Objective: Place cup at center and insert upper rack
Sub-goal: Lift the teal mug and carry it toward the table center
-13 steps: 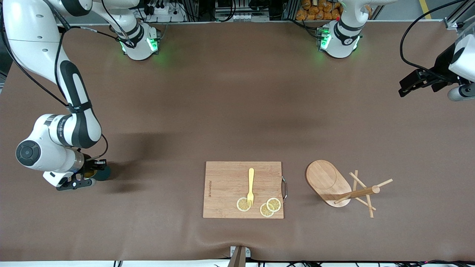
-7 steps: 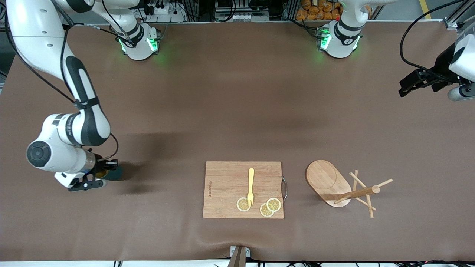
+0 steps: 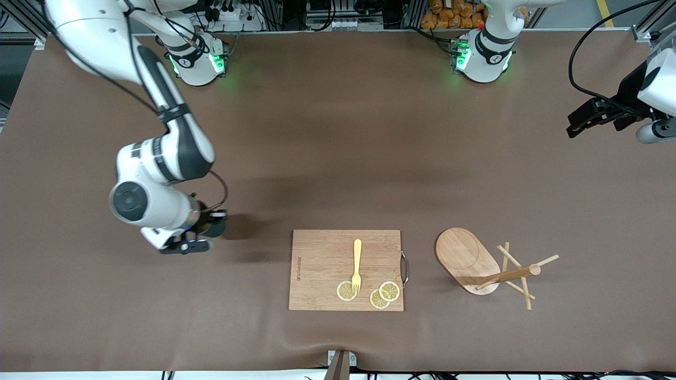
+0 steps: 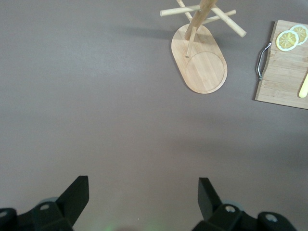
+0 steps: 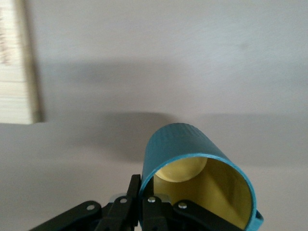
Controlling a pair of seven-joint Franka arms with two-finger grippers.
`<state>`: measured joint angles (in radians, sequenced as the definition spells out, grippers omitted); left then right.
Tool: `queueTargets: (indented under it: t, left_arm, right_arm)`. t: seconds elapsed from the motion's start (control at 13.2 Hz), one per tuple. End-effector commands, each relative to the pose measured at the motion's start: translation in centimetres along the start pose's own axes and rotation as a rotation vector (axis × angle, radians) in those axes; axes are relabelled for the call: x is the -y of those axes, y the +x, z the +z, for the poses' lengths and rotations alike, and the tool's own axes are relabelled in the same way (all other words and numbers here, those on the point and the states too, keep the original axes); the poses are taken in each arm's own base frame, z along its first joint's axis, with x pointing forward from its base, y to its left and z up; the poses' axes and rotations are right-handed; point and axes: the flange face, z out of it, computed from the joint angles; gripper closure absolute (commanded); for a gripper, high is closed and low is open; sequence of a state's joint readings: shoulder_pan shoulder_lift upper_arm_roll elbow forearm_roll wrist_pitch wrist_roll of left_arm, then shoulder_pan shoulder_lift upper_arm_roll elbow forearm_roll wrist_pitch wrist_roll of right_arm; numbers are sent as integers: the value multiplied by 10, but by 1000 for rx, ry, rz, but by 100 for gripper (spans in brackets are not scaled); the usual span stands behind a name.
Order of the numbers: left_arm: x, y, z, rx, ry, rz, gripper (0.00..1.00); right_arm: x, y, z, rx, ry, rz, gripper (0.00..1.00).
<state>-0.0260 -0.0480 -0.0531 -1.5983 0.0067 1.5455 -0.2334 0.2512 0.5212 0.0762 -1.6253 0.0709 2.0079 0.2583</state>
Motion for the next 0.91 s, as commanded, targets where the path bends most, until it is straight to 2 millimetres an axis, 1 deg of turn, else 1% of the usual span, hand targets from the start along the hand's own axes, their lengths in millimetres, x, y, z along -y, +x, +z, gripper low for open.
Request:
queueTargets:
  t: [0.0, 0.08, 0.23, 0.3, 0.38, 0.45, 0.53, 0.61, 0.76, 0.83]
  left_arm:
    - [1, -3, -6, -10, -12, 18, 0]
    - [0, -3, -6, -10, -12, 19, 0]
    - [1, -3, -6, -12, -12, 18, 0]
    - [0, -4, -7, -12, -12, 19, 0]
    - [0, -4, -7, -10, -11, 19, 0]
    - [-1, -4, -8, -14, -17, 21, 0]
    - [-5, -4, -12, -20, -17, 27, 0]
    - [-5, -3, -11, -20, -18, 26, 0]
    - [-1, -1, -10, -18, -20, 20, 0]
    - [-2, -1, -9, -15, -19, 23, 0]
  right_arm:
    - [67, -29, -4, 15, 30, 75, 100]
    - [89, -38, -2, 31, 61, 112, 100]
    - [139, -61, 4, 42, 85, 105, 100]
    - [162, -71, 7, 28, 85, 130, 100]
    - [183, -82, 13, 27, 83, 173, 100]
    - [201, -93, 23, 30, 73, 182, 100]
    - [224, -108, 31, 30, 67, 158, 100]
    - [239, -119, 40, 37, 56, 161, 100]
    - [267, -137, 49, 37, 42, 194, 100]
    - [277, -145, 55, 42, 35, 192, 100]
